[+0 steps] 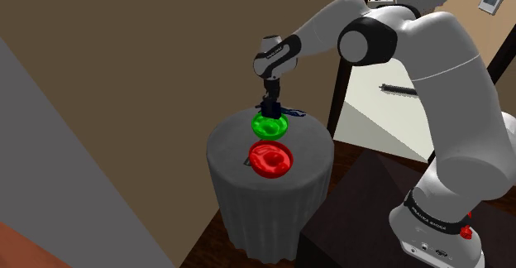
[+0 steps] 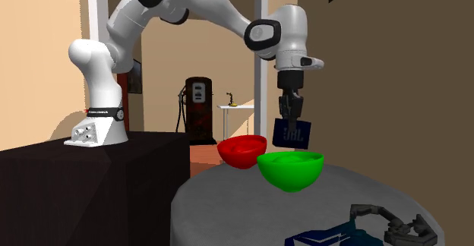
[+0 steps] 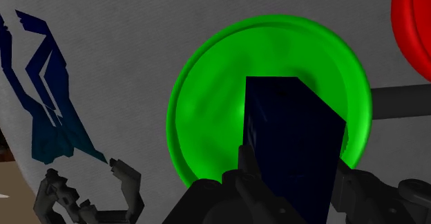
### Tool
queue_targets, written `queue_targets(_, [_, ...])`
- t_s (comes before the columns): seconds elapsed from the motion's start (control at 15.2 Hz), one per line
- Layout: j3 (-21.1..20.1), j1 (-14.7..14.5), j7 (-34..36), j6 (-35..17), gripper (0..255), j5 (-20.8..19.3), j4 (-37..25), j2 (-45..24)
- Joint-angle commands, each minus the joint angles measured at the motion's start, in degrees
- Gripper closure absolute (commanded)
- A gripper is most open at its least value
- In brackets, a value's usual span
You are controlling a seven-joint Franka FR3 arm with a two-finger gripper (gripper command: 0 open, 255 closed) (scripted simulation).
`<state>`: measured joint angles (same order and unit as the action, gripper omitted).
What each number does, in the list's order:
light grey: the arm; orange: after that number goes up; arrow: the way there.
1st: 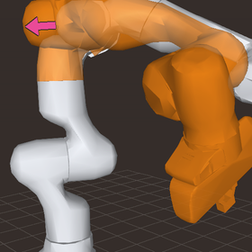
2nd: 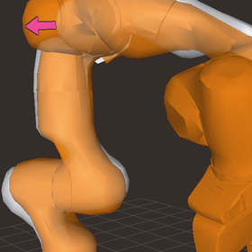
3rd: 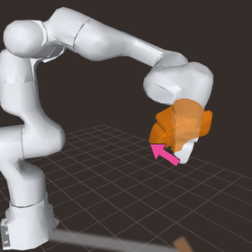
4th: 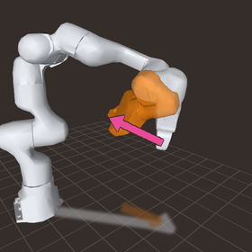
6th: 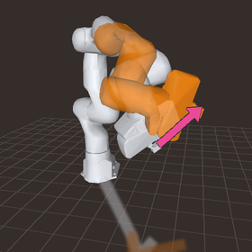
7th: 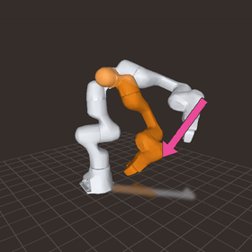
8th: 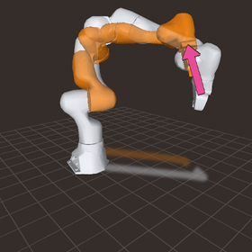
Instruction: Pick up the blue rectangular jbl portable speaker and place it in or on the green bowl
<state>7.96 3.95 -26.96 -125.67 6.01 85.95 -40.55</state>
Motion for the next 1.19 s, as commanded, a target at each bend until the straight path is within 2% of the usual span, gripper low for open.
queue_targets(0.0, [-0.09,0.0,0.0,-1.08,255,0.11,0.25,-0.79])
queue_targets(0.26, [-0.29,0.13,-0.13,-3.03,255,0.35,0.29,-2.7])
queue_targets(0.73, [-0.29,0.13,-0.13,-3.03,255,0.35,0.29,-2.7])
queue_targets(0.79, [-0.29,0.14,-0.15,-3.01,0,0.36,0.25,-2.72])
queue_targets(1.12, [-0.29,0.13,-0.13,-3.03,0,0.35,0.29,-2.7])
